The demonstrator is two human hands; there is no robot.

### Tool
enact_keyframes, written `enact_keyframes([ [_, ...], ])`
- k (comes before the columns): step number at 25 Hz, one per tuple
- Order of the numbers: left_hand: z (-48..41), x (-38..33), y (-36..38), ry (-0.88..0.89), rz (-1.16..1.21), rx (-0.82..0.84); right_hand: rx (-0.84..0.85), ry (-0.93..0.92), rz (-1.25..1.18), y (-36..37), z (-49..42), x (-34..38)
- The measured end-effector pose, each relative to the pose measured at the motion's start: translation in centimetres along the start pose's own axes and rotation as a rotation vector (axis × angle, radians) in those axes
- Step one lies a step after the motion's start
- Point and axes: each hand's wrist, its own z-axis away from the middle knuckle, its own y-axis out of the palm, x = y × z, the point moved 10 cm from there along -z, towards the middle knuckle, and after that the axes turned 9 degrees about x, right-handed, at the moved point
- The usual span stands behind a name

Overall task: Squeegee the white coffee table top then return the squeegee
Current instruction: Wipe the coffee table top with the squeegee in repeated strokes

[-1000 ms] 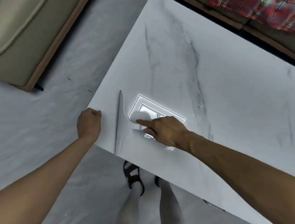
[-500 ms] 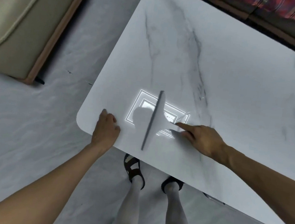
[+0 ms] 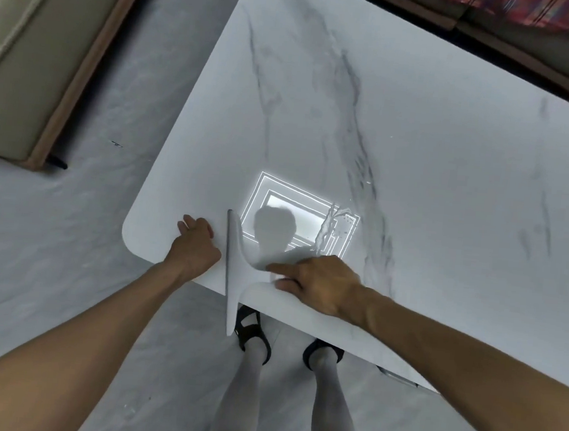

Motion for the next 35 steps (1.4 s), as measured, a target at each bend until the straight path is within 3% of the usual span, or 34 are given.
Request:
enact_keyframes([
  [6,0.0,-0.7,0.6,-0.045,-0.076,0.029,-0.074,0.057,0.049,0.0,3.4,-6.3],
  [13,0.0,-0.8,0.8,-0.076,-0.11,0.075,-0.1,0.306,0.064,-1.8,14.2,-16.0],
  [16,0.6,-0.2,0.2,-0.049,0.01,-0.003,-0.084,0.21,0.058,-1.8,13.1,-13.2],
  [20,3.5,3.0,-3.0,-0.042,0.374,-0.368,-0.034,-0.021,0.082,-0.8,4.1,-3.1],
  [22,4.7,5.4,-4.1,-0.1,0.45,-0.474,0.018,-0.078,0.079,-0.3,-1.2,2.0],
  [27,5.1,9.5,-5.2,-0.186,0.467,-0.448,0.024,-0.048,0.01,-2.1,-9.7,7.7],
  [31,4.1,7.4,-4.4,-0.063,0.389,-0.378,-0.173,0.045,0.006,-5.5,-6.3,1.3],
  [35,3.8,1.6,-3.2,0.16,0.266,-0.333,-0.246,0.314,-0.054,-5.0,4.4,-10.8],
])
